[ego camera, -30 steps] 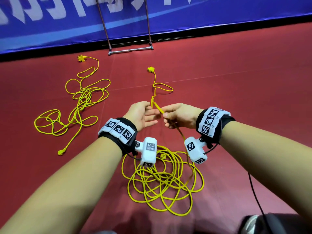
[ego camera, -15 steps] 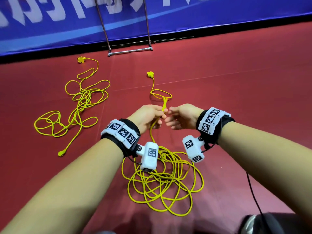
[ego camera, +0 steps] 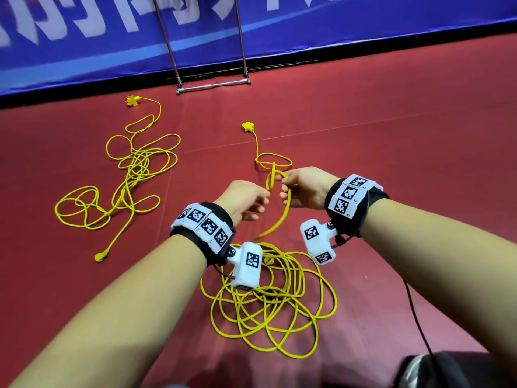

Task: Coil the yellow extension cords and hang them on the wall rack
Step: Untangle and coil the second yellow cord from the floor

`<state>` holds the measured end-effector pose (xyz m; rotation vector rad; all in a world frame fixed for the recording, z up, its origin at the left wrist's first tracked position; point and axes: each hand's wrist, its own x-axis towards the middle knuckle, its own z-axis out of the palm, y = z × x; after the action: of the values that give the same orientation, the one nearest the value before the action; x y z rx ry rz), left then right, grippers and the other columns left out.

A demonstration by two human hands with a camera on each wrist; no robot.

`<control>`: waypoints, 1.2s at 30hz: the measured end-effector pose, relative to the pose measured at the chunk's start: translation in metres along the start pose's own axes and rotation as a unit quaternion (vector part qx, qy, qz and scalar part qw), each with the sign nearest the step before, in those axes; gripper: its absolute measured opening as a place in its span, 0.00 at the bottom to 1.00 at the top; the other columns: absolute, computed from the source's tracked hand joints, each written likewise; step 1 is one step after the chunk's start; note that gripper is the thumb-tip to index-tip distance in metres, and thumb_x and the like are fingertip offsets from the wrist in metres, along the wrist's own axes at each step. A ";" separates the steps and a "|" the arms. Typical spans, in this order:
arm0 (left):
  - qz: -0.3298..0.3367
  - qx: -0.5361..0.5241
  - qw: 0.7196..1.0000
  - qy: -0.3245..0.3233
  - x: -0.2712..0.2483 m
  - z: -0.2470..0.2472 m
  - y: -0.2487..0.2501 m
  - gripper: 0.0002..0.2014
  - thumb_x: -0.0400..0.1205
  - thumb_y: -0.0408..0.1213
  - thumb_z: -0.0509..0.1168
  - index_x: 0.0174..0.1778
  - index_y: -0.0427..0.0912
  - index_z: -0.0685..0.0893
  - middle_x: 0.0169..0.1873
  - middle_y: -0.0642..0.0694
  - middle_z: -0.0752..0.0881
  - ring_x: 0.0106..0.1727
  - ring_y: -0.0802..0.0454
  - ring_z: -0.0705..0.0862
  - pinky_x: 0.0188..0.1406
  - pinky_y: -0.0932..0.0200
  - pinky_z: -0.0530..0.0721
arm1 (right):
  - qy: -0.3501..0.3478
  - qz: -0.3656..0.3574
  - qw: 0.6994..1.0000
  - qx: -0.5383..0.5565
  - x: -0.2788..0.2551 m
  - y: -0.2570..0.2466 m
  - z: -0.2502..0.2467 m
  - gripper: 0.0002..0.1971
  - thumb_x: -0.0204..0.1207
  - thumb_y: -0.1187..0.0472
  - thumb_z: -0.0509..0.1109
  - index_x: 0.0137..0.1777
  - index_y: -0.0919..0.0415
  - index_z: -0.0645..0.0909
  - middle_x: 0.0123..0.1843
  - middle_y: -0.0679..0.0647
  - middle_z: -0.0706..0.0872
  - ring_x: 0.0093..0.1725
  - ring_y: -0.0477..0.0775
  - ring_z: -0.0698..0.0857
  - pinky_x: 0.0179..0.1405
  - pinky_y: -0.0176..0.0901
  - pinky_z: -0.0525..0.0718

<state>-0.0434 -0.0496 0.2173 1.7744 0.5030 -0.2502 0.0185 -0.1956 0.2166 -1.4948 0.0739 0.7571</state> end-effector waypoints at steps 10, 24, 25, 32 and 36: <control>0.046 -0.060 0.996 0.045 0.012 -0.011 -0.006 0.05 0.83 0.42 0.69 0.51 0.46 0.82 0.43 0.48 0.83 0.41 0.54 0.81 0.30 0.59 0.80 | -0.107 -0.048 0.989 -0.087 -0.004 -0.001 0.015 0.10 0.85 0.68 0.58 0.59 0.58 0.79 0.31 0.52 0.76 0.31 0.50 0.80 0.39 0.44 0.82; 0.096 0.013 0.995 -0.005 0.007 -0.013 -0.003 0.08 0.85 0.34 0.66 0.40 0.43 0.79 0.38 0.47 0.88 0.33 0.58 0.82 0.32 0.63 0.70 | 0.043 -0.093 0.995 -0.020 0.012 0.002 -0.002 0.06 0.84 0.68 0.64 0.54 0.63 0.83 0.29 0.54 0.78 0.20 0.46 0.74 0.26 0.36 0.75; 0.107 0.018 0.994 -0.019 0.004 -0.012 0.000 0.06 0.85 0.34 0.66 0.42 0.41 0.80 0.37 0.47 0.88 0.32 0.60 0.82 0.31 0.65 0.71 | 0.063 -0.095 0.993 -0.017 0.015 0.004 -0.006 0.06 0.84 0.68 0.63 0.51 0.61 0.82 0.29 0.54 0.78 0.19 0.45 0.72 0.24 0.35 0.73; 0.209 -0.001 0.973 -0.102 -0.008 -0.001 0.018 0.06 0.86 0.29 0.63 0.44 0.35 0.82 0.32 0.48 0.88 0.31 0.54 0.84 0.34 0.63 0.80 | 0.092 -0.111 0.972 -0.183 0.021 0.023 -0.024 0.12 0.84 0.67 0.64 0.41 0.57 0.82 0.29 0.55 0.82 0.19 0.47 0.72 0.19 0.31 0.65; 0.215 -0.094 0.963 -0.133 -0.017 0.000 0.027 0.06 0.88 0.29 0.58 0.48 0.38 0.80 0.35 0.45 0.87 0.30 0.51 0.86 0.35 0.54 0.85 | 0.026 -0.127 0.931 -0.342 0.018 0.029 -0.021 0.09 0.84 0.63 0.67 0.42 0.55 0.84 0.33 0.54 0.84 0.26 0.48 0.79 0.23 0.35 0.68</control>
<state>-0.0459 -0.0585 0.2473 1.5875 -0.0552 -0.1261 0.0265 -0.2103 0.1800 -2.1337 -0.3759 0.5503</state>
